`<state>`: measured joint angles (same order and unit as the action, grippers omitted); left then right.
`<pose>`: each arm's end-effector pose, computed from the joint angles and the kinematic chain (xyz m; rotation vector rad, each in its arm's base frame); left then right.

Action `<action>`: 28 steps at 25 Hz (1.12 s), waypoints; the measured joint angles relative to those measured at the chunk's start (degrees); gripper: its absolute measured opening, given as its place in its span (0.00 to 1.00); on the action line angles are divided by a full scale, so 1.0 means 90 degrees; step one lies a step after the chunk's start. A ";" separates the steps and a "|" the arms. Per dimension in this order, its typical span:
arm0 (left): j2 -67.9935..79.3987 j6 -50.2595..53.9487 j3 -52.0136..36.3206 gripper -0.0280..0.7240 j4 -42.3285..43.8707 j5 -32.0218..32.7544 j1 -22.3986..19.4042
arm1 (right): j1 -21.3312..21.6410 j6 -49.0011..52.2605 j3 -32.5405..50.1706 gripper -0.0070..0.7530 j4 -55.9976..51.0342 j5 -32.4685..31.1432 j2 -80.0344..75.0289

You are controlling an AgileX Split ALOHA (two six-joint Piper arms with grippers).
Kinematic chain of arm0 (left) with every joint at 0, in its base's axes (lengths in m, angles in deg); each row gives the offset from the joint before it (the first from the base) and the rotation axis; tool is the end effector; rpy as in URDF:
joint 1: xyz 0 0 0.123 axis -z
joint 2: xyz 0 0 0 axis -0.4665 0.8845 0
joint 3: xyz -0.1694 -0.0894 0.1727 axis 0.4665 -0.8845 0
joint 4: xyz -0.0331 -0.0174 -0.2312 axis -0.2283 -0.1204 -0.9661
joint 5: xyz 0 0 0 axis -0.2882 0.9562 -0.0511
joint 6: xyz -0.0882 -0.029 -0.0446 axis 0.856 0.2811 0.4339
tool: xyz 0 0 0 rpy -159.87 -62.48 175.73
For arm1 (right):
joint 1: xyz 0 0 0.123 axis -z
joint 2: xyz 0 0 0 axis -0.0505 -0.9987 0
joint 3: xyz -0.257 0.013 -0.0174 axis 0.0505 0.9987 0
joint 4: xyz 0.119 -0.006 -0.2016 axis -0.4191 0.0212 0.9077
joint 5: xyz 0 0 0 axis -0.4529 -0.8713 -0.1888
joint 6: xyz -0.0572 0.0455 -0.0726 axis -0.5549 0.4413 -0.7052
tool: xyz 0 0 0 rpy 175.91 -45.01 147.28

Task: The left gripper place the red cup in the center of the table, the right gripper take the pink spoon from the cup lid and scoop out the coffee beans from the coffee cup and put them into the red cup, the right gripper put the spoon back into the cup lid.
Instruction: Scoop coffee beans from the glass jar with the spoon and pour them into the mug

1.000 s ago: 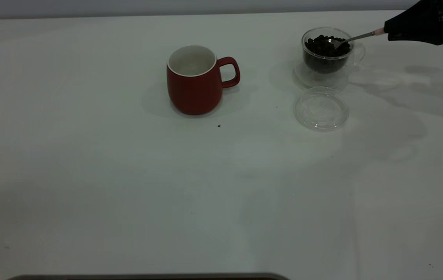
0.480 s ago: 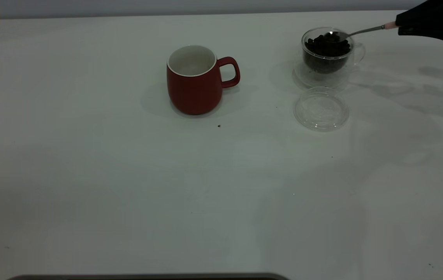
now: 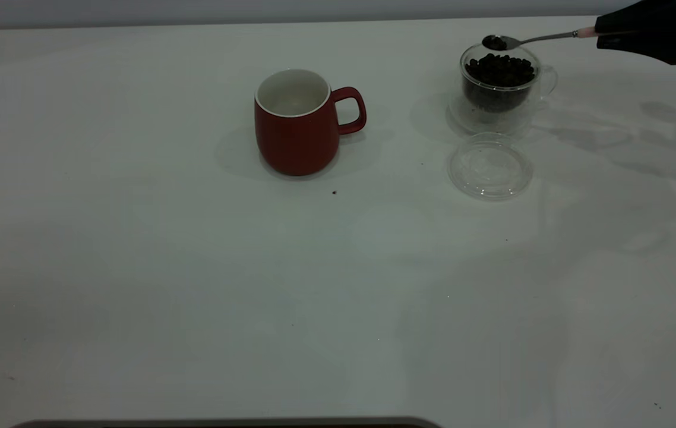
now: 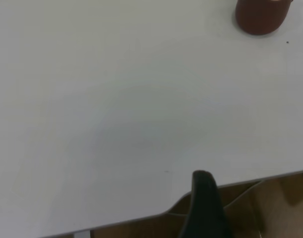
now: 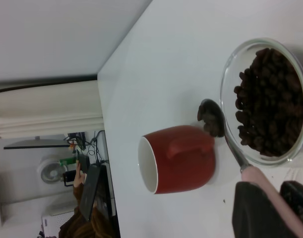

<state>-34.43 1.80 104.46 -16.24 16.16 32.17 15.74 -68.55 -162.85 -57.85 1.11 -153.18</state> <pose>0.0112 -0.0088 0.2527 0.1841 2.1162 -0.0944 0.3994 -0.0362 0.0357 0.4951 2.3299 1.5069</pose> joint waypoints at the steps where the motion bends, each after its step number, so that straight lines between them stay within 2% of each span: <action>1: 0.0000 0.0000 0.0000 0.82 0.0000 0.0000 0.0000 | 0.0000 0.0000 0.0000 0.14 -0.0003 0.0000 0.0000; 7: 0.0000 0.0000 0.0000 0.82 0.0000 0.0000 0.0000 | -0.0009 0.0000 0.0000 0.14 -0.0008 -0.0002 0.0000; 11: 0.0000 0.0000 0.0000 0.82 0.0000 0.0000 0.0000 | -0.0208 0.0000 0.0000 0.14 -0.0040 -0.0002 0.0029; 28: 0.0000 0.0003 0.0000 0.82 0.0000 0.0000 0.0000 | -0.2487 0.0000 0.0000 0.14 -0.0713 -0.0023 0.0294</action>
<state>-34.43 1.82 104.46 -16.24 16.16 32.17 -6.64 -68.55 -162.85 -64.27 0.91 -150.54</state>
